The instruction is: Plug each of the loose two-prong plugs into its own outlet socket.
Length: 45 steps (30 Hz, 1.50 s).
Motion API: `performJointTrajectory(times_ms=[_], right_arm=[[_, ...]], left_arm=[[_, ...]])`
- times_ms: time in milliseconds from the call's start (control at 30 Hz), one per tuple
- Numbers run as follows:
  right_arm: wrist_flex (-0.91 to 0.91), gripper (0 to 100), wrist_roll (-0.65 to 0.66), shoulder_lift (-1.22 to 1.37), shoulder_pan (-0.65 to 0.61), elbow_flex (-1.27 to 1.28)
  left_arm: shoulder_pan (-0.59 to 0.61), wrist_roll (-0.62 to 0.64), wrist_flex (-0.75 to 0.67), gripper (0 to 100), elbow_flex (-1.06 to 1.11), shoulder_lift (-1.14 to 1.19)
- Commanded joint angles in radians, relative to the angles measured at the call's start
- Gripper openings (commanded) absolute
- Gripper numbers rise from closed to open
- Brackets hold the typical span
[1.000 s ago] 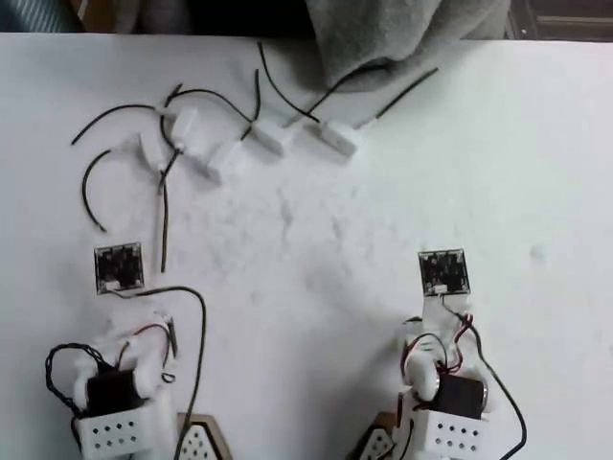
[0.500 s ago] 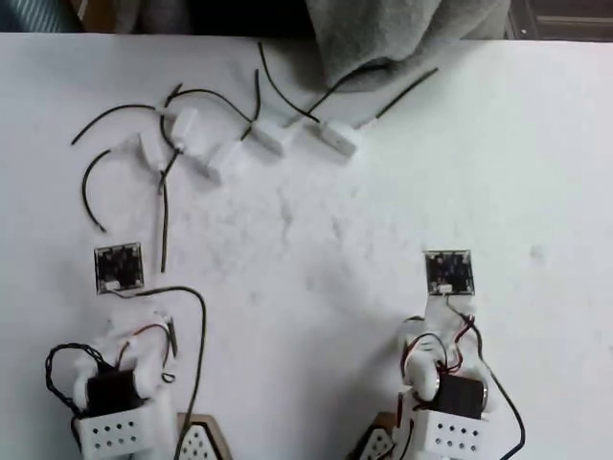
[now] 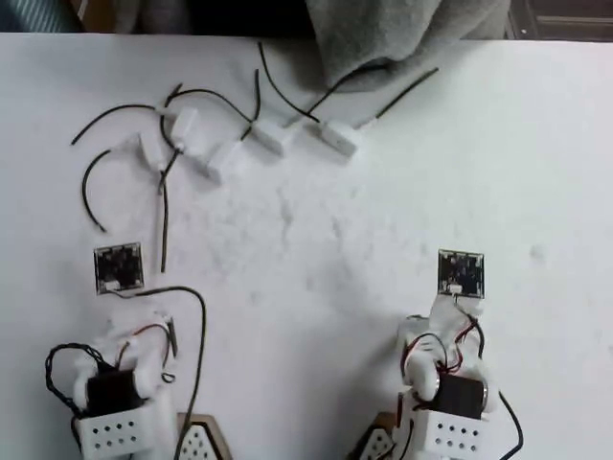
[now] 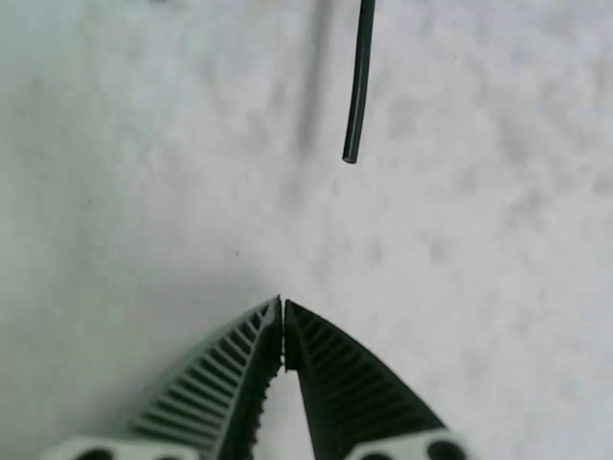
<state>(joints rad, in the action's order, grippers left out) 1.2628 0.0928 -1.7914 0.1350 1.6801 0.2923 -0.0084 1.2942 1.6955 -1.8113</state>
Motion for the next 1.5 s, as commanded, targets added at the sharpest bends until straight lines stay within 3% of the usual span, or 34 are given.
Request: performJointTrajectory(times_ms=[0,667,833,933,1033,1200,1467], right_arm=[[0.005,2.0,-0.008,-0.007,0.013,0.011],[0.005,2.0,-0.005,-0.007,0.008,0.011],[0.005,2.0,0.167,-0.007,0.007,0.011],[0.005,2.0,0.181,-0.007,0.007,0.011],[0.005,2.0,0.181,-0.007,0.007,0.011],[0.005,2.0,0.181,-0.007,0.007,0.011],[0.005,2.0,0.181,-0.007,0.007,0.011]], left_arm=[[0.012,0.012,-0.017,2,-0.002,-0.002],[0.007,0.006,-0.018,2,-0.002,-0.002],[0.005,0.006,-0.018,2,-0.002,-0.002],[0.004,0.005,-0.017,3,-0.002,-0.002],[-0.042,-0.009,-0.017,2,-0.002,-0.002],[-0.15,-0.149,-0.037,2,-0.003,-0.002],[-0.168,-0.149,-0.017,2,-0.003,-0.001]])
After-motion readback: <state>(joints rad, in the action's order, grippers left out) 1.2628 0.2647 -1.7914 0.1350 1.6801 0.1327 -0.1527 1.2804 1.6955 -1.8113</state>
